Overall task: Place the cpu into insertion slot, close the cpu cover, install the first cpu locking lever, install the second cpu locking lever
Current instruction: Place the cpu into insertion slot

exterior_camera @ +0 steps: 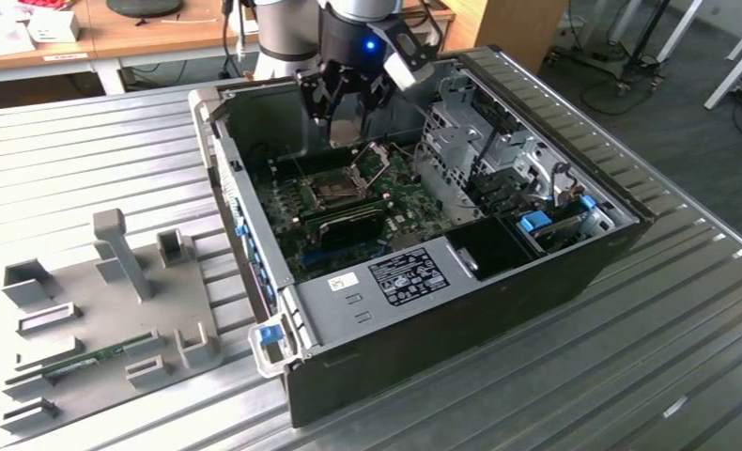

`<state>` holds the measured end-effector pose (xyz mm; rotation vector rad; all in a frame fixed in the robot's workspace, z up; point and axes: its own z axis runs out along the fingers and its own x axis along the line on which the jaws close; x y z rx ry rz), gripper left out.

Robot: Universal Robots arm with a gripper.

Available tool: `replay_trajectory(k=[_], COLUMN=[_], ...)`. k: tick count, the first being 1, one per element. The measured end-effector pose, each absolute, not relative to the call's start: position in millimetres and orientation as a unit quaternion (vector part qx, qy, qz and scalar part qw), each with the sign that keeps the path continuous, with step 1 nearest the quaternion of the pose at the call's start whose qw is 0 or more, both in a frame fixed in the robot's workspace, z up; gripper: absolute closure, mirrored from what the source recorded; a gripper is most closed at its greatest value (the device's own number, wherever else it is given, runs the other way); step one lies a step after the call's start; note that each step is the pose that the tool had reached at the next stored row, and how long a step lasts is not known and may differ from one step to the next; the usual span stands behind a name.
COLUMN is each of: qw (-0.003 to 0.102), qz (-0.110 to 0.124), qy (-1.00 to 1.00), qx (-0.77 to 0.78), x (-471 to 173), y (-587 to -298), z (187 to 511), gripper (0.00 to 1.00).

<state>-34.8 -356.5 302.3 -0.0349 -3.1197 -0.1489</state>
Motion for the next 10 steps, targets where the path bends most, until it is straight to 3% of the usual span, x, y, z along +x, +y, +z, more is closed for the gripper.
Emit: replay_trajectory(k=[10], qw=[0.009], qz=[-0.048], qy=[-0.999], qx=[-0.011], x=[-35], y=[-357], z=[284], gripper=[0.46])
